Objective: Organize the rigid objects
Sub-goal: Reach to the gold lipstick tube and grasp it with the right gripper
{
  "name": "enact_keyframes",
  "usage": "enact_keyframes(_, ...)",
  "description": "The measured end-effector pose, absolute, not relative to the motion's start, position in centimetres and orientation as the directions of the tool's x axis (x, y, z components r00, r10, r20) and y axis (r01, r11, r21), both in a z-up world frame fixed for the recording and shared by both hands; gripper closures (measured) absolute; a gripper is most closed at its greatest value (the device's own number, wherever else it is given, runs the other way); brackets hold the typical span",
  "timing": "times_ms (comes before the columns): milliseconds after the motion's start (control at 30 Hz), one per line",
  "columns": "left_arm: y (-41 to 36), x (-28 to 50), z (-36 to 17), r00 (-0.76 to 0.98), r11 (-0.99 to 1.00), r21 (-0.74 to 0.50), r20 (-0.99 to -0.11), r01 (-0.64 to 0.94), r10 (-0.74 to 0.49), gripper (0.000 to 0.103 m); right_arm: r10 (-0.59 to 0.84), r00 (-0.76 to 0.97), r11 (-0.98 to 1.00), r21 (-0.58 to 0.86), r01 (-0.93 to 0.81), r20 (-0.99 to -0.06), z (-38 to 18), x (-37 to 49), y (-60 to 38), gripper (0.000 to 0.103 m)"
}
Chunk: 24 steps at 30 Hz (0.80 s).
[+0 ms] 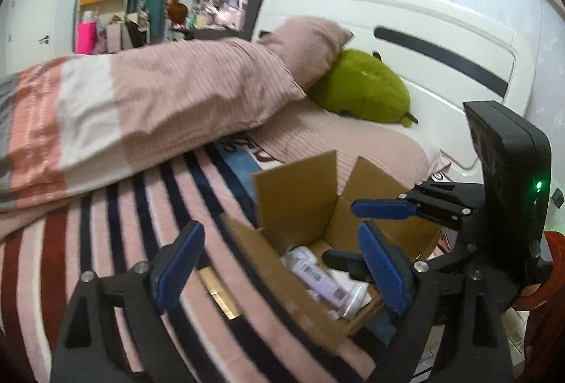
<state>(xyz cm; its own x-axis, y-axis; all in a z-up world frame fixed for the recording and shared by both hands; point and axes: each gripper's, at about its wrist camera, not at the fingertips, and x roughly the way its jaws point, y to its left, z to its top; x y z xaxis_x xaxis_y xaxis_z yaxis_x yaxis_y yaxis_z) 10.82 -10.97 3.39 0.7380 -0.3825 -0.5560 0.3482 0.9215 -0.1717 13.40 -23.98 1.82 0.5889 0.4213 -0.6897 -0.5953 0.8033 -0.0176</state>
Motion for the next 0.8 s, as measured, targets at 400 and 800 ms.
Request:
enact_keyframes(400, 3.4, 4.8, 0.4, 0.817, 0.969, -0.223, -0.536, 0.105, -0.211, 0.012, 0.530, 0.501, 0.667, -0.029, -0.745, -0.684, 2.3, 8.6, -10.9, 0.044)
enact_keyframes(800, 8.9, 4.6, -8.9, 0.767, 0.964, -0.265, -0.621, -0.008, -0.164, 0.012, 0.331, 0.448, 0.771, -0.036, -0.636, -0.830, -8.6, 12.4, -5.6, 0.044)
